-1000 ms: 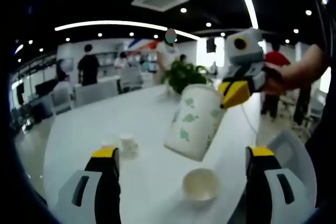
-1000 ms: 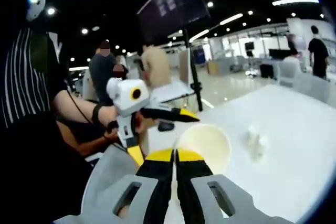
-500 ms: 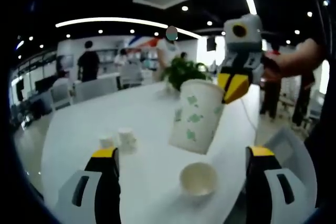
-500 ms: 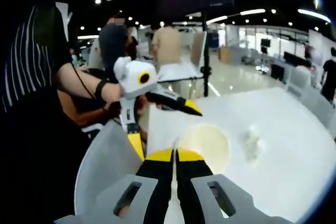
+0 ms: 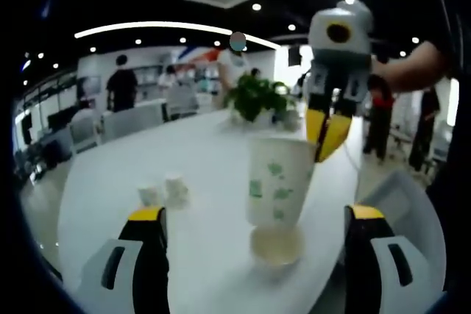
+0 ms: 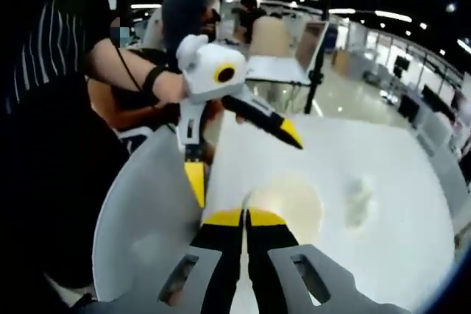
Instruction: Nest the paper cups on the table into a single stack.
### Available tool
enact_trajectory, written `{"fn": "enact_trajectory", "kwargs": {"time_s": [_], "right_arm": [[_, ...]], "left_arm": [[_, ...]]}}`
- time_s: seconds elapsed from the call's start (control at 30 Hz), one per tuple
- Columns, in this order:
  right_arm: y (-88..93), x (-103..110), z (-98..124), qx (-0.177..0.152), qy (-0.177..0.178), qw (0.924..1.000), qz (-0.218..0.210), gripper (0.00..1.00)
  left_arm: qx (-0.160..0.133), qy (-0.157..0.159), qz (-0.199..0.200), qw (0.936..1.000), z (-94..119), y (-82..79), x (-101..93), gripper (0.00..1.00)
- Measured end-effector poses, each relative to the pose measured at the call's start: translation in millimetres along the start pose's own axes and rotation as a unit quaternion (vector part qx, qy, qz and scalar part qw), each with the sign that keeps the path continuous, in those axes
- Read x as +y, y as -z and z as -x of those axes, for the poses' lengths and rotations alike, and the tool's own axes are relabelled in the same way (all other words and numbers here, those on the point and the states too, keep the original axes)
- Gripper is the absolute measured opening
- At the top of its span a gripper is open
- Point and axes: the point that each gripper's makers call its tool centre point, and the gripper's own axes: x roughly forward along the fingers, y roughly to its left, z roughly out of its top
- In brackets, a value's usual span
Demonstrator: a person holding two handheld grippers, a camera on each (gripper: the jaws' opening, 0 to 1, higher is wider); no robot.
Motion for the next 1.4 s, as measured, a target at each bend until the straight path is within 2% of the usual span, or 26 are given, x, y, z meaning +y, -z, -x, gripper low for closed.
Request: {"fn": "enact_trajectory", "kwargs": {"time_s": [0.07, 0.33, 0.73, 1.27, 1.4], "right_arm": [[4.7, 1.5, -3.0, 0.023, -0.001, 0.9996, 0.017, 0.00], [9.4, 8.0, -10.5, 0.053, -0.009, 0.9971, 0.053, 0.00], [12.1, 7.7, -15.6, 0.074, -0.011, 0.9939, 0.081, 0.00], [23.3, 12.6, -33.8, 0.102, -0.024, 0.9899, 0.096, 0.00], [29.9, 13.7, -39.8, 0.115, -0.029, 0.9876, 0.103, 0.00]], "left_arm": [[0.005, 0.001, 0.001, 1.0000, 0.7, 2.7, -0.3, 0.98], [0.004, -0.003, 0.003, 1.0000, 1.4, 5.8, 0.5, 0.98], [0.018, 0.007, -0.002, 0.9998, -0.3, 15.4, -6.6, 0.98], [0.011, -0.002, 0.011, 0.9999, 6.1, 17.4, -0.4, 0.97], [0.015, -0.003, 0.002, 0.9999, 7.9, 20.0, -2.5, 0.97]]}}
